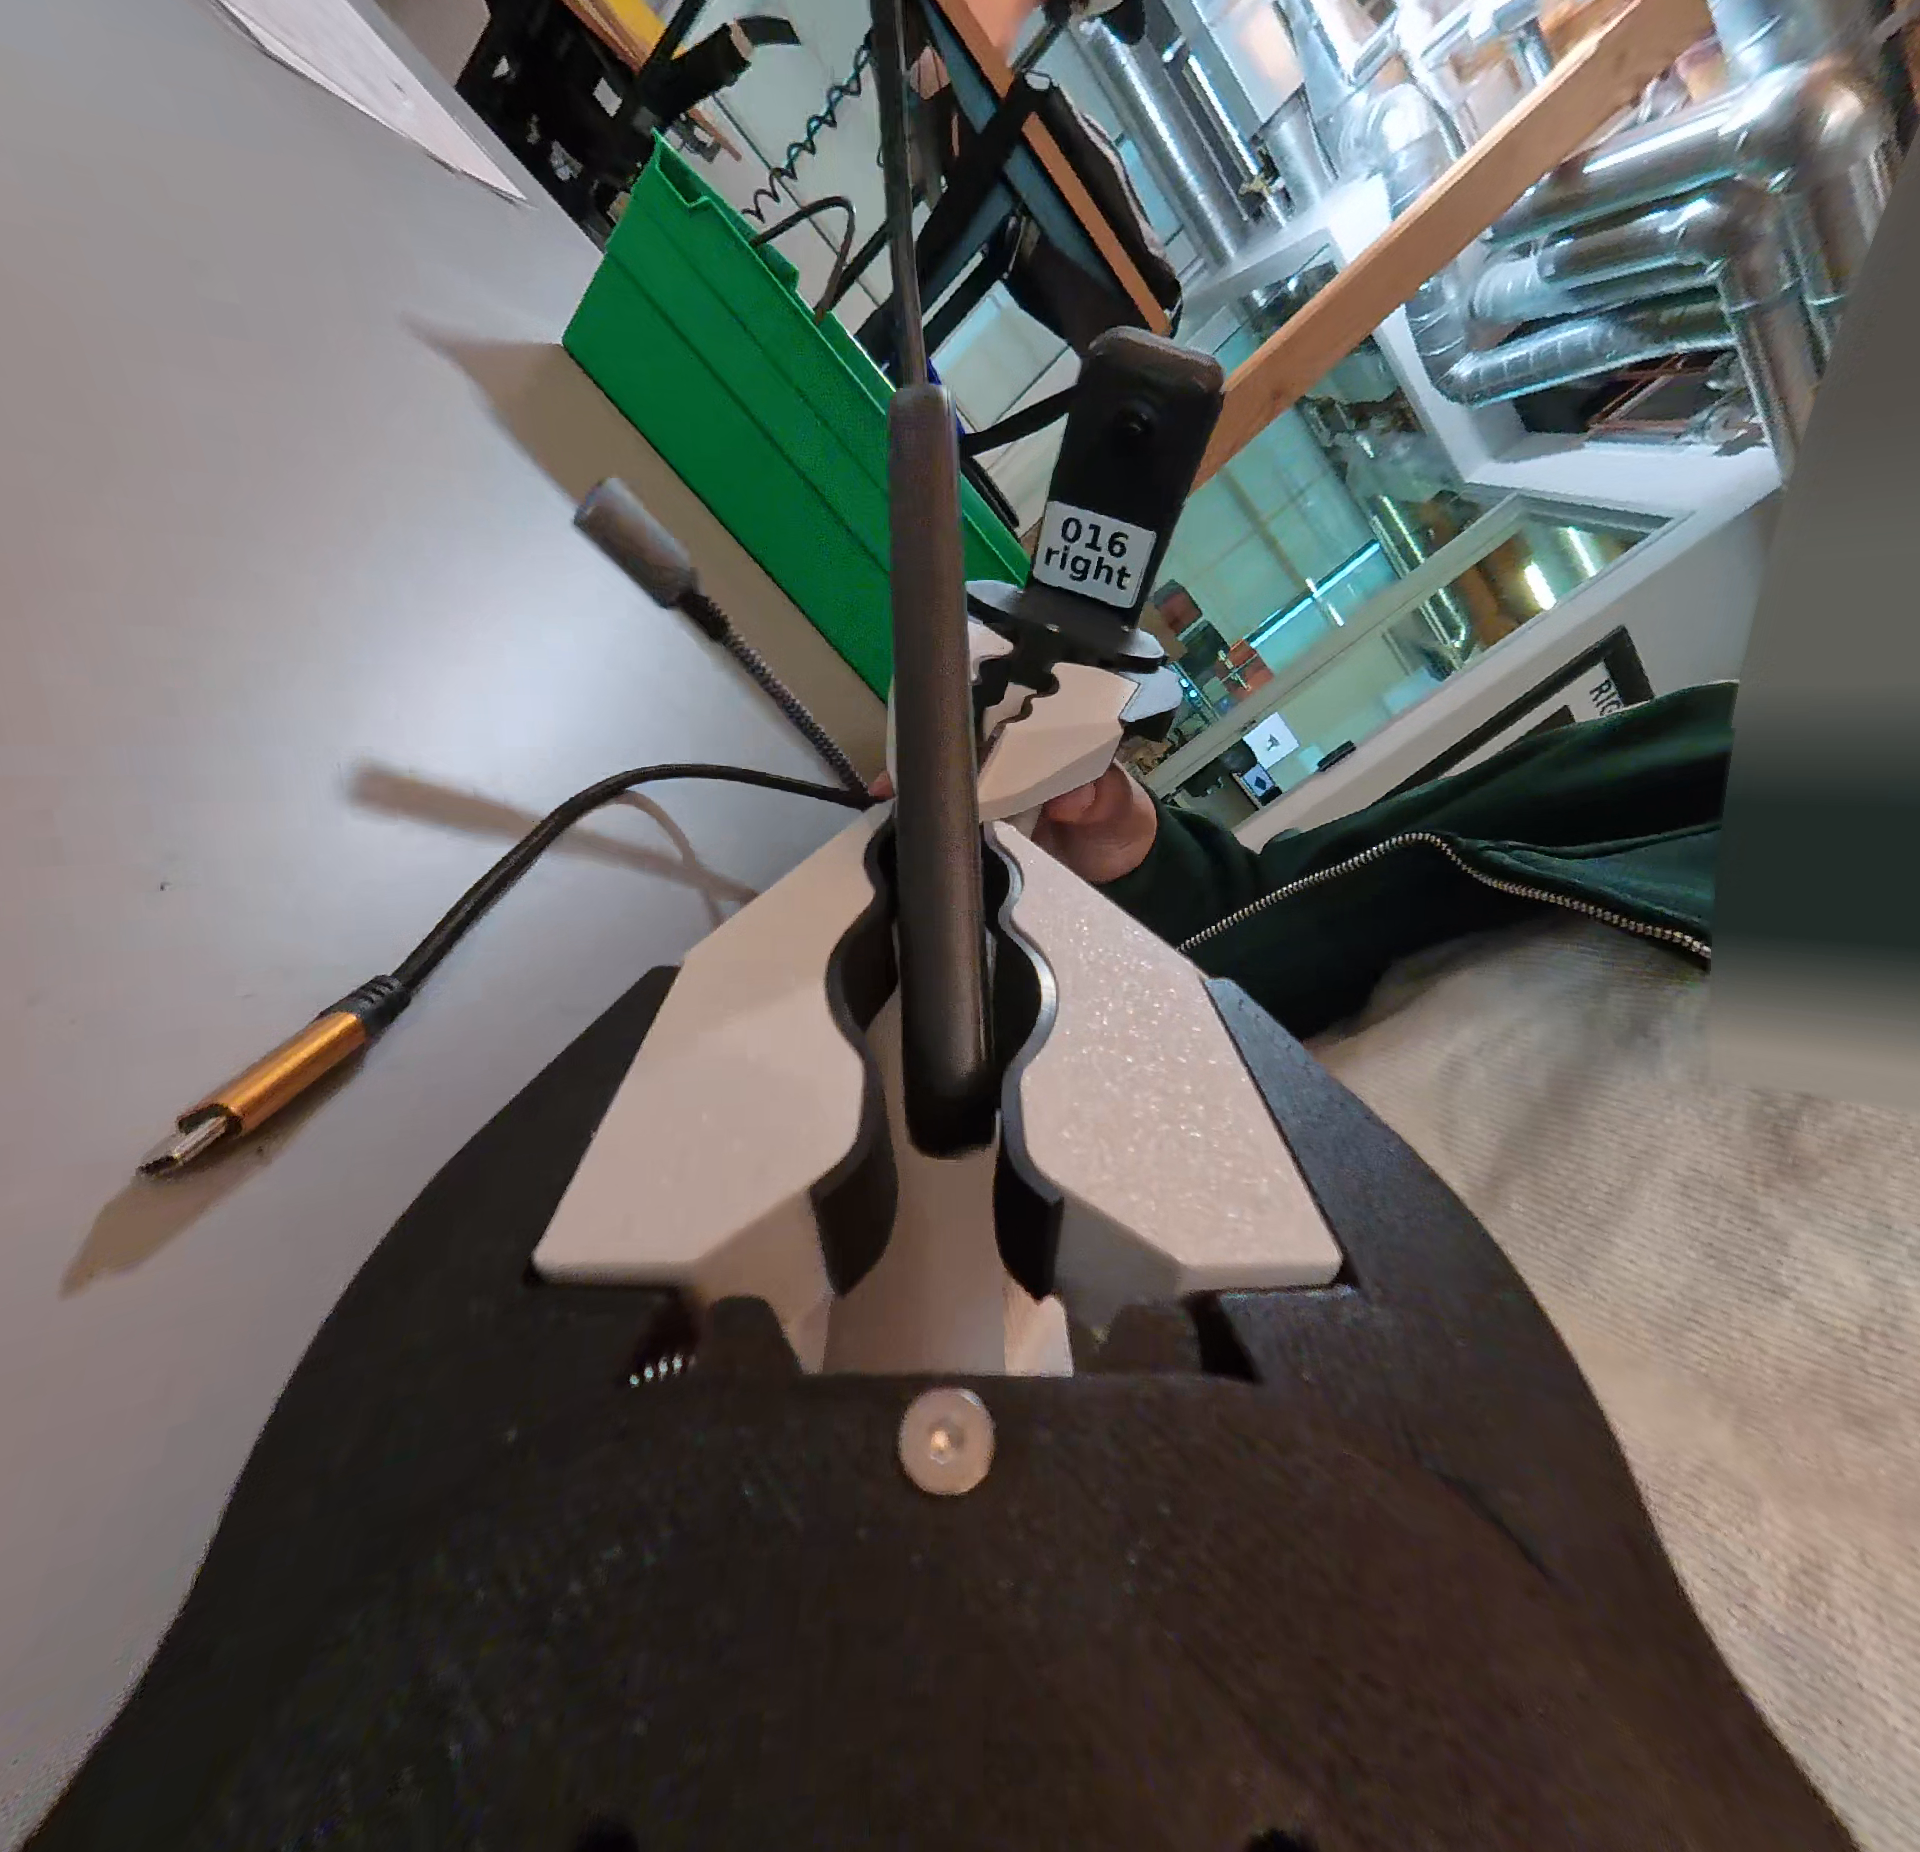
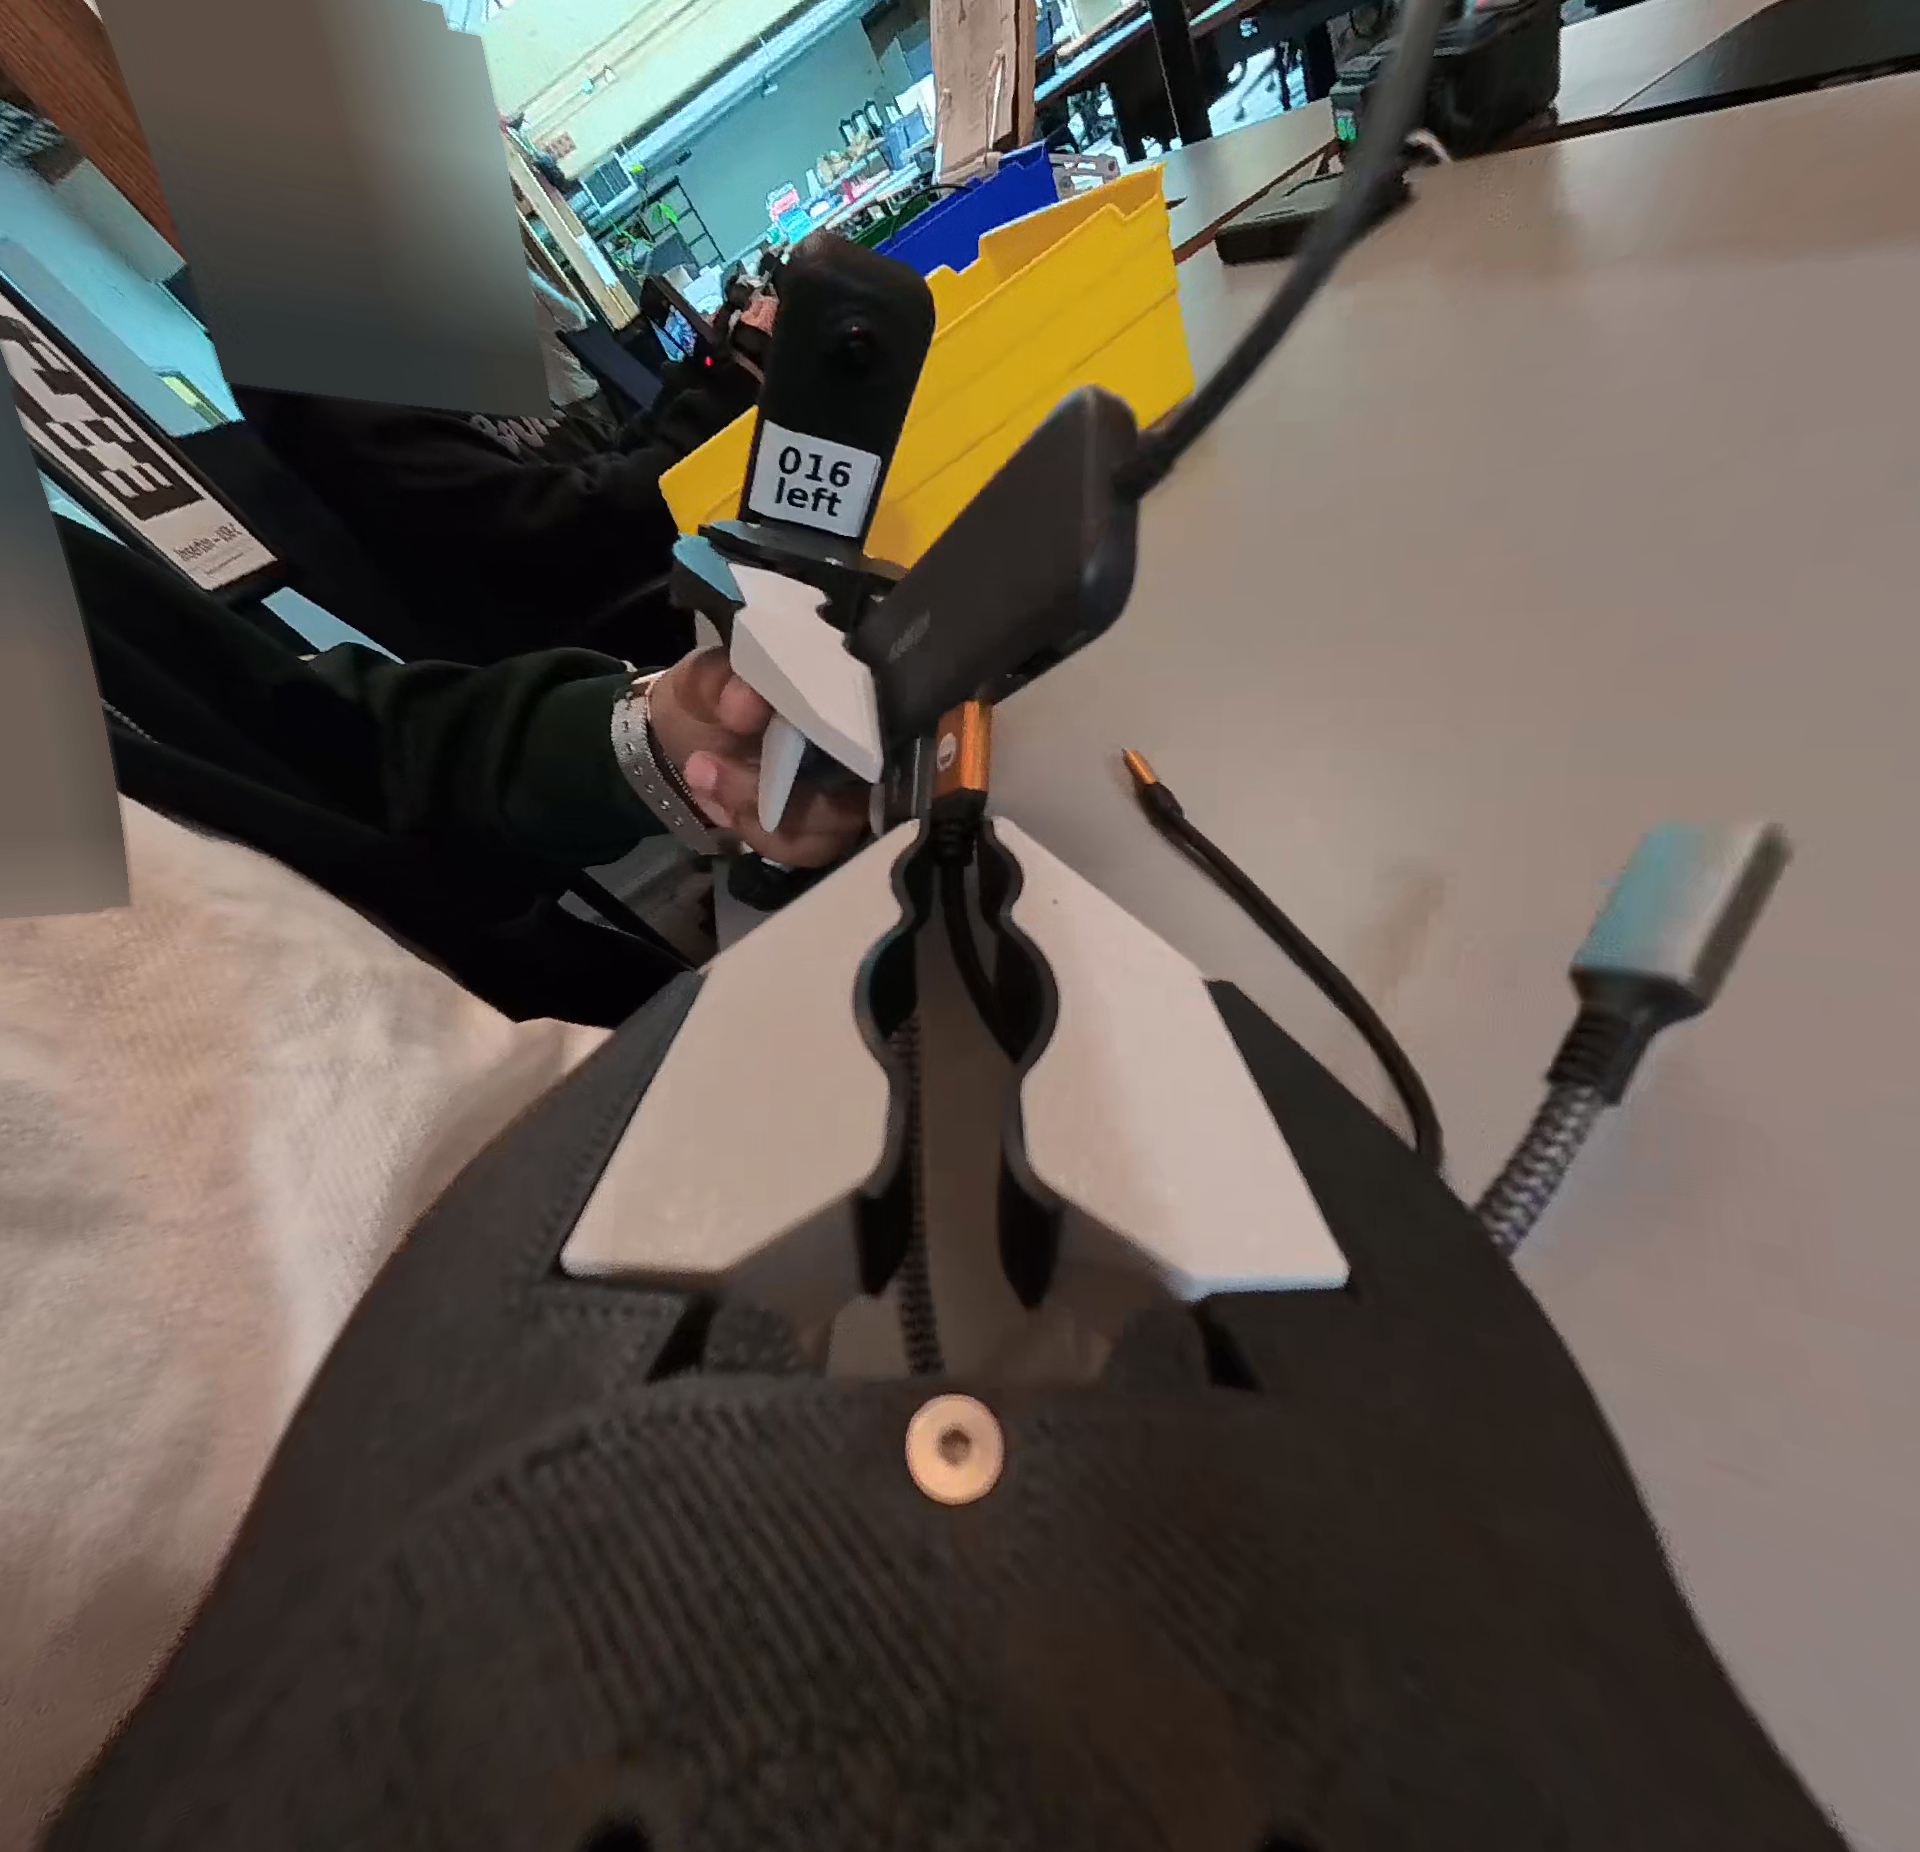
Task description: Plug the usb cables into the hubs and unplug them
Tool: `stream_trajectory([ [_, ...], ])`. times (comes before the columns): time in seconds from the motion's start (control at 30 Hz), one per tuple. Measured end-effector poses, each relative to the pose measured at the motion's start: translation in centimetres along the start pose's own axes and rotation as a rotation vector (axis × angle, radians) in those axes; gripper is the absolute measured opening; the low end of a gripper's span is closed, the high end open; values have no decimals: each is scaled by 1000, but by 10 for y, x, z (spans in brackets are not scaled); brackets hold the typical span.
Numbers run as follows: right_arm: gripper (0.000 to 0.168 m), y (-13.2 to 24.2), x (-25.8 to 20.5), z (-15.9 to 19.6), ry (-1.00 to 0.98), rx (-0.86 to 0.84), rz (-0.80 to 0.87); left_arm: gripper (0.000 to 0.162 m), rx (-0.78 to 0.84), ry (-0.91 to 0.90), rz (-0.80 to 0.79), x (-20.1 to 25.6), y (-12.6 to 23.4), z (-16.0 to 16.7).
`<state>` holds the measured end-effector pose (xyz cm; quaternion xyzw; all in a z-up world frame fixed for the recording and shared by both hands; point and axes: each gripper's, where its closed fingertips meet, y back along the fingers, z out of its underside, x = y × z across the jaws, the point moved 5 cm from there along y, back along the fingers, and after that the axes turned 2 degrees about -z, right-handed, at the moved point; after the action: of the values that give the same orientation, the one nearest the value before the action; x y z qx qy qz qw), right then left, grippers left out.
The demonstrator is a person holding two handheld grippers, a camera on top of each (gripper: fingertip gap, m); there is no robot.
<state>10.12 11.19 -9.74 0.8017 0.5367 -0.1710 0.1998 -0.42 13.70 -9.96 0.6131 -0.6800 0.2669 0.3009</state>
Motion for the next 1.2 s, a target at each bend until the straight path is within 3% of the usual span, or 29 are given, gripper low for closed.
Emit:
stream_trajectory([
  [0.17,29,4,1,-10,-190,148,-102,9,-42,-21,8,2,-3,5],
  [0.27,13,2,1,-6,-200,115,-110,9,-58,-51,20,6,-6,8],
  [0.43,6,-4,-6,-1,-181,65,-123,9,-4,-48,31,8,-3,1],
  [0.73,6,-4,-8,-3,-220,50,-150,8,67,33,64,9,-3,-3],
  [1.2,6,-4,-14,2,-227,-122,-166,8,78,78,94,10,-4,-2],
])
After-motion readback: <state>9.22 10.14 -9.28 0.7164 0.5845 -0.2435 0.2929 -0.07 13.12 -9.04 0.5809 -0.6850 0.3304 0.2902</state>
